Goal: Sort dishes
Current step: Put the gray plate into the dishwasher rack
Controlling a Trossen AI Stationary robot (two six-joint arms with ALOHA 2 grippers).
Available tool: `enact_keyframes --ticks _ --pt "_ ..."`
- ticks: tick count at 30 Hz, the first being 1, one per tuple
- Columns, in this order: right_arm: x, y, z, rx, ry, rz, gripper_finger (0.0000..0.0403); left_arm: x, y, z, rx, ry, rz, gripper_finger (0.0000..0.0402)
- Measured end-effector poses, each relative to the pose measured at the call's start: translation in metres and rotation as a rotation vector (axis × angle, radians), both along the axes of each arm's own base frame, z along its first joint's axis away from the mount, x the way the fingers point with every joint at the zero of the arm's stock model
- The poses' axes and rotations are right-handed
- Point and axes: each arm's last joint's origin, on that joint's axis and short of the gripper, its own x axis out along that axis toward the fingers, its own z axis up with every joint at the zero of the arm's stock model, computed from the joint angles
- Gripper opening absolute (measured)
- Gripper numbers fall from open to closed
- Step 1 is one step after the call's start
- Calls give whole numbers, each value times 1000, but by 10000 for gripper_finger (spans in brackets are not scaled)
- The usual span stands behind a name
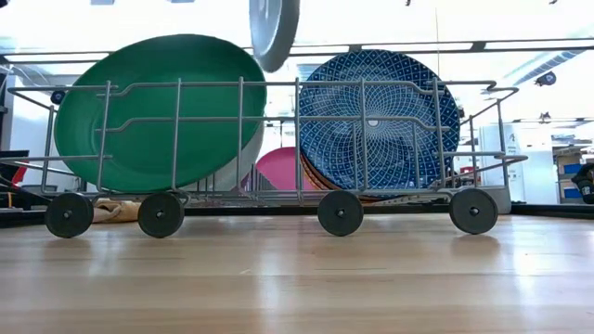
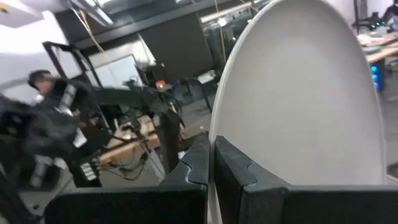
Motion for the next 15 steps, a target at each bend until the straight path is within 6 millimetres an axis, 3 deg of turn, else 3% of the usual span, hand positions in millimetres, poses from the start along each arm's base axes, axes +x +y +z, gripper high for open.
enact_keyframes --ticks 4,15 --pt "6 -3 -17 -40 -73 26 0 -3 6 3 -18 -9 0 0" --pt "-8 1 -56 -155 -241 89 0 -2 3 1 -22 -10 -4 0"
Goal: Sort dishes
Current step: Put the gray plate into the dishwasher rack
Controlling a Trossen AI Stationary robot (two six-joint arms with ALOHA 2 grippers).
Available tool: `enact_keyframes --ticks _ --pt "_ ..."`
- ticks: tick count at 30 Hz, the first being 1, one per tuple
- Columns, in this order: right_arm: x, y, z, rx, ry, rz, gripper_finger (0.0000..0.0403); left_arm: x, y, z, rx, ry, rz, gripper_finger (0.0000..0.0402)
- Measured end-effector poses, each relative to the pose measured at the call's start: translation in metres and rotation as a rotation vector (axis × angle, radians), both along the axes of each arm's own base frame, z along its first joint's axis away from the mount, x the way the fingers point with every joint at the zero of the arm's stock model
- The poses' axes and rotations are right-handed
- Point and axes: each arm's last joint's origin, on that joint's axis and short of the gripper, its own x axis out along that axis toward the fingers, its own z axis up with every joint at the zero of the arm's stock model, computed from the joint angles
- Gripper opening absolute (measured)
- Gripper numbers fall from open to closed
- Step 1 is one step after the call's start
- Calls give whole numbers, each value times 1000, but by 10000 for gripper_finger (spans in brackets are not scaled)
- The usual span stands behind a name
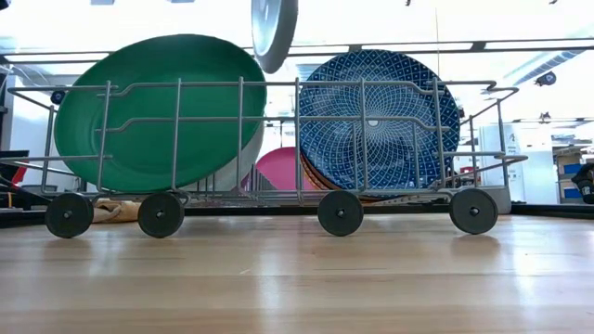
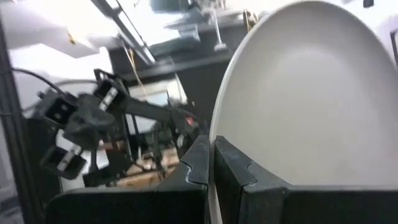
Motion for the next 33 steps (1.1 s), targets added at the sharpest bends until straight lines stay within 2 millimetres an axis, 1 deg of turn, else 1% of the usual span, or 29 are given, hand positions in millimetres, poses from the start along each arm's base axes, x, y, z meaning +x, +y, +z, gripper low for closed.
enact_keyframes --ticks 2,5,9,12,14,16,21,25,28,33 --pt "-5 1 -8 2 -30 2 0 0 0 0 -17 -8 0 0" --pt "-9 2 -26 -6 -85 -3 0 0 0 -2 -44 -21 0 0" --pt "-15 2 -51 -32 -166 -83 0 0 -1 -6 -24 -11 0 0" --pt "-15 1 -70 -58 -193 -111 0 0 0 -6 -18 -8 0 0" --pt "-13 1 -78 -54 -197 -115 0 0 0 -6 -20 -9 0 0" --pt "-9 0 -85 -53 -188 -117 0 0 1 -6 -20 -10 0 0" --pt "9 -2 -111 -38 -105 -136 0 0 0 -6 -21 -10 0 0" --pt "22 -5 -120 -21 -95 -180 0 0 0 -6 -21 -9 0 0" --pt "33 -6 -133 -3 -63 -180 0 0 0 -6 -21 -9 0 0" --pt "47 -7 -129 32 -94 -159 0 0 0 -6 -22 -10 0 0"
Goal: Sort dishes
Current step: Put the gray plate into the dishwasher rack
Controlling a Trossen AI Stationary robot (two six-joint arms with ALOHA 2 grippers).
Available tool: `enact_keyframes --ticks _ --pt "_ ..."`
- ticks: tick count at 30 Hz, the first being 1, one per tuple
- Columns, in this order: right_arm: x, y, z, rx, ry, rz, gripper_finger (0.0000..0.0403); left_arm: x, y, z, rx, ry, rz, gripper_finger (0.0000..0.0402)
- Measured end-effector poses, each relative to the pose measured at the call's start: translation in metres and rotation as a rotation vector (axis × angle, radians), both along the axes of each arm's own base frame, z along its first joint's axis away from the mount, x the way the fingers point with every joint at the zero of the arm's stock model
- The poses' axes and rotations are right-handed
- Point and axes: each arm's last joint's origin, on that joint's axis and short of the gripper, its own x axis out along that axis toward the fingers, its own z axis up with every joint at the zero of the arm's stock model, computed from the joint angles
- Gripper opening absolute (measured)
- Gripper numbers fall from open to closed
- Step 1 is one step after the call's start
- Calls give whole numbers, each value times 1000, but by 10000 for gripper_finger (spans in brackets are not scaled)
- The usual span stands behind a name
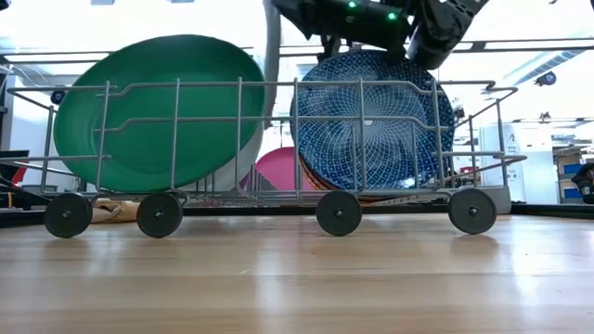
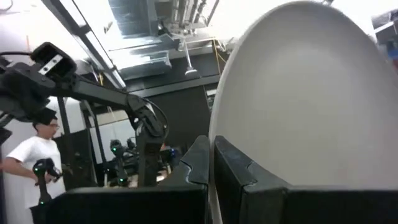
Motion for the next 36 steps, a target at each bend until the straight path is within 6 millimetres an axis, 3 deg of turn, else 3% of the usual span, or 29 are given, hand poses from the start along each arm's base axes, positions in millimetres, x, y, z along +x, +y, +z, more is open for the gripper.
enact_keyframes --ticks 16,26,30,36 --pt "5 -2 3 41 78 -68 0 0 0 0 -23 -11 0 0" --pt "-6 -1 25 -13 95 -91 0 0 0 0 -23 -11 0 0" --pt "-3 -1 37 -49 168 -108 0 0 0 0 -23 -11 0 0" --pt "19 -3 51 -113 411 -116 0 0 0 0 -36 -17 0 0"
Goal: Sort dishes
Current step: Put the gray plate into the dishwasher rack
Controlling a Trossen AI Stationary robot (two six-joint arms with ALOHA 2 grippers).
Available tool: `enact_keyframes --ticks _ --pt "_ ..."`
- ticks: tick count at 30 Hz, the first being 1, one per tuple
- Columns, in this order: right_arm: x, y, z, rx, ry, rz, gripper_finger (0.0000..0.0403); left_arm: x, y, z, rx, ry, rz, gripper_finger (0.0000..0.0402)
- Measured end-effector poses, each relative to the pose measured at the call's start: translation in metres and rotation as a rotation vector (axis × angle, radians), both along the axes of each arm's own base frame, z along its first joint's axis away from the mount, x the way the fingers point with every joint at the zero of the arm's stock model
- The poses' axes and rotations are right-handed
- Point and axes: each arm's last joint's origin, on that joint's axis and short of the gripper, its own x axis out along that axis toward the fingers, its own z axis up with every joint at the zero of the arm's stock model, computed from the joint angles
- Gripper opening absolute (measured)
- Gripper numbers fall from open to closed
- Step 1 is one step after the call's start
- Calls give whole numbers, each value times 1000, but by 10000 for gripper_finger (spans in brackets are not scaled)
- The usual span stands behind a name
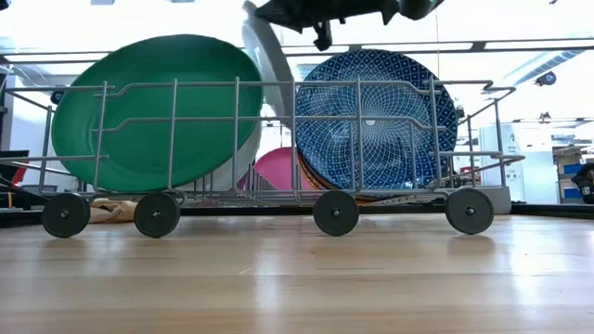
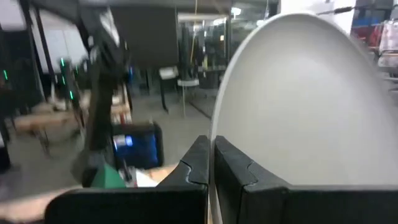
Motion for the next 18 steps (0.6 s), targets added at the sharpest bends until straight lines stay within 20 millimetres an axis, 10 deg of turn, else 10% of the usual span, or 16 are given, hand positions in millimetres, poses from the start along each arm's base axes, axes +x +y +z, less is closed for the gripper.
enact_keyframes --ticks 18 --pt "9 -1 -7 301 -34 33 0 1 -2 -2 -1 0 -1 0"
